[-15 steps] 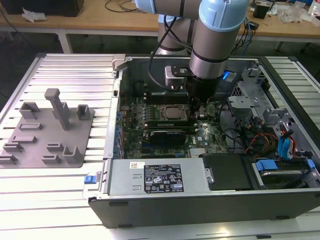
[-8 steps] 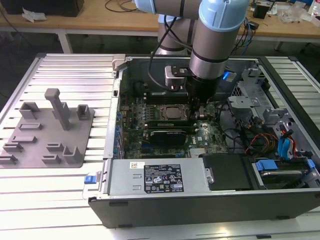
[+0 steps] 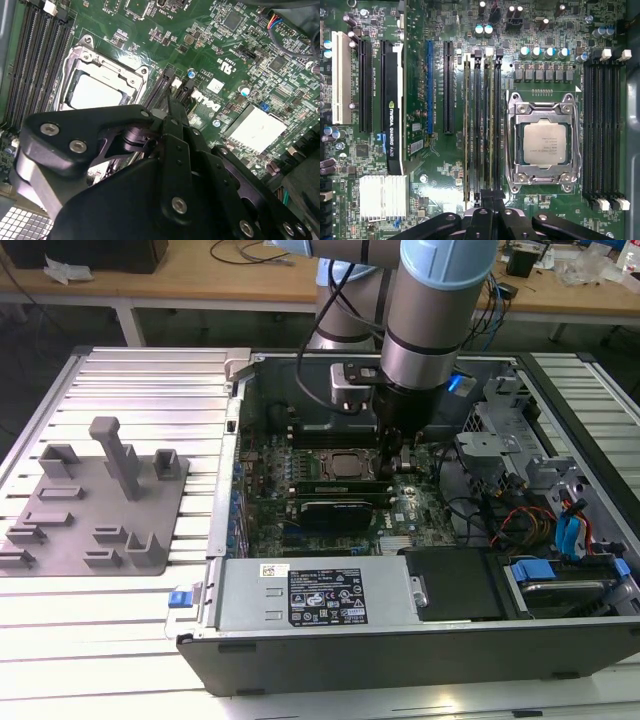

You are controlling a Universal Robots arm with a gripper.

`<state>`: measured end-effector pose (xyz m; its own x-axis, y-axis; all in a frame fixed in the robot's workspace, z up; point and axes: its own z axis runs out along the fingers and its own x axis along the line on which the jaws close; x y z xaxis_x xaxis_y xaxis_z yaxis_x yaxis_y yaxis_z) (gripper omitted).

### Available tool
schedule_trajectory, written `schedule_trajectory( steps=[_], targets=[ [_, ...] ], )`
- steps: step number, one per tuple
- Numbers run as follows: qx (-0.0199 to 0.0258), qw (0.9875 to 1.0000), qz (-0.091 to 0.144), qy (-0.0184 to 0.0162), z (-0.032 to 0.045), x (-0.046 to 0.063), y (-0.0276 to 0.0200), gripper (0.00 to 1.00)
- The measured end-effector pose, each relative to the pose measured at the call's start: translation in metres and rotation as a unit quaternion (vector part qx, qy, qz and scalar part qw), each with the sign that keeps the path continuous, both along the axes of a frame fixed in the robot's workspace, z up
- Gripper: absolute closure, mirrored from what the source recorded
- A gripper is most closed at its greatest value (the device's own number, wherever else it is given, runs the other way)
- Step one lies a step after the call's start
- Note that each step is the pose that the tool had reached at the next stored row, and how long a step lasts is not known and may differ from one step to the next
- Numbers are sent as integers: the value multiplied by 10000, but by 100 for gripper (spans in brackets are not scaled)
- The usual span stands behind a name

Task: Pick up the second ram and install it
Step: 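Press down the second ram until it locks into place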

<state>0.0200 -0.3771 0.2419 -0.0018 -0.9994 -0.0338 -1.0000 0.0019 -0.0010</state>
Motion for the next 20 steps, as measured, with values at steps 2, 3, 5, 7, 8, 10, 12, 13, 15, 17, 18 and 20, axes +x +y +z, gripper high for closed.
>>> schedule_trajectory(
  steps=[2, 3, 5, 7, 8, 10, 12, 13, 15, 17, 18, 20],
  targets=[
    [1, 10000, 1, 0, -1, -56, 0, 92],
    [0, 10000, 1, 0, 0, -88, 0, 92],
    [0, 10000, 1, 0, -1, -166, 0, 92],
    [0, 10000, 1, 0, -1, -258, 0, 92],
    [1, 10000, 1, 0, -1, -313, 1, 92],
    [1, 10000, 1, 0, -2, -435, 0, 92],
    [0, 10000, 1, 0, -5, -586, 1, 92],
    [1, 10000, 1, 0, -6, -641, 2, 92],
    [0, 10000, 1, 0, -11, -761, 15, 92],
    [0, 10000, 1, 0, -31, -795, 26, 92],
    [0, 10000, 1, 0, -44, -805, 34, 92],
    [1, 10000, 2, 0, -45, -805, 35, 92]
  ],
)
